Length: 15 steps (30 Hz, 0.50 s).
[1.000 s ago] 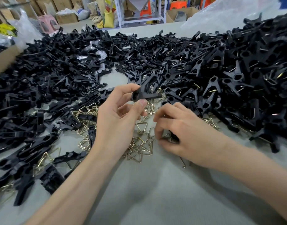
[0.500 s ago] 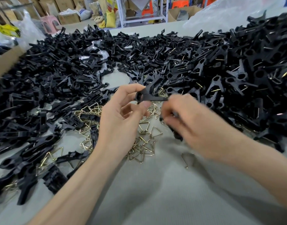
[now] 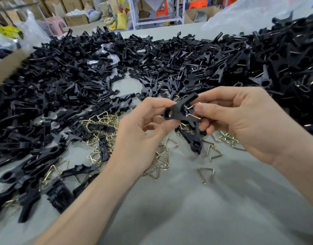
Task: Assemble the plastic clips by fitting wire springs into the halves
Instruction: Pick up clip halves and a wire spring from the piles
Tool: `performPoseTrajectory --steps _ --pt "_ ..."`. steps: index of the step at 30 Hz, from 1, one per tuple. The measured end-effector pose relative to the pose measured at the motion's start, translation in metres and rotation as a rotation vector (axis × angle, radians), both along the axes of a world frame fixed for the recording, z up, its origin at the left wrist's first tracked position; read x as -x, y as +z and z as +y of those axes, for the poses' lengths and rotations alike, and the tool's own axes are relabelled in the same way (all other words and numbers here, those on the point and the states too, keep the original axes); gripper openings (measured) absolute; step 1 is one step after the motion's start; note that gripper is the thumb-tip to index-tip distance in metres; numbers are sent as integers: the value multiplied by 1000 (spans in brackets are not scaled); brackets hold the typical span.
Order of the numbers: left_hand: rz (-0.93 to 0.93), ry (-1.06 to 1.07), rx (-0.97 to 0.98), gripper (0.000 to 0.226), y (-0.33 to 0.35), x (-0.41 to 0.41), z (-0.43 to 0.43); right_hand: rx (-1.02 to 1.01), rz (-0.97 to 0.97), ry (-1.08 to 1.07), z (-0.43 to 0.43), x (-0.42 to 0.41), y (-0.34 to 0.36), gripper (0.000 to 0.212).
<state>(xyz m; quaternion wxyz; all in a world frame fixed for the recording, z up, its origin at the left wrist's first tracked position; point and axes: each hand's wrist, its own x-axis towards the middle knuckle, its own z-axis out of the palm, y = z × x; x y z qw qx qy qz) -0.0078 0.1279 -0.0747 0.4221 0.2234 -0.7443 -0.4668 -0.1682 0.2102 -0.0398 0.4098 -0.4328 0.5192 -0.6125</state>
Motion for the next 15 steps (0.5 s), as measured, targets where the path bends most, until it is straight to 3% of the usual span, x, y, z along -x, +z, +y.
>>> performPoseTrajectory --steps 9,15 --pt "-68 66 81 32 -4 -1 -2 -25 179 -94 3 2 3 16" --pt "-149 91 190 31 -2 -2 -1 -25 426 -124 5 0 5 14"
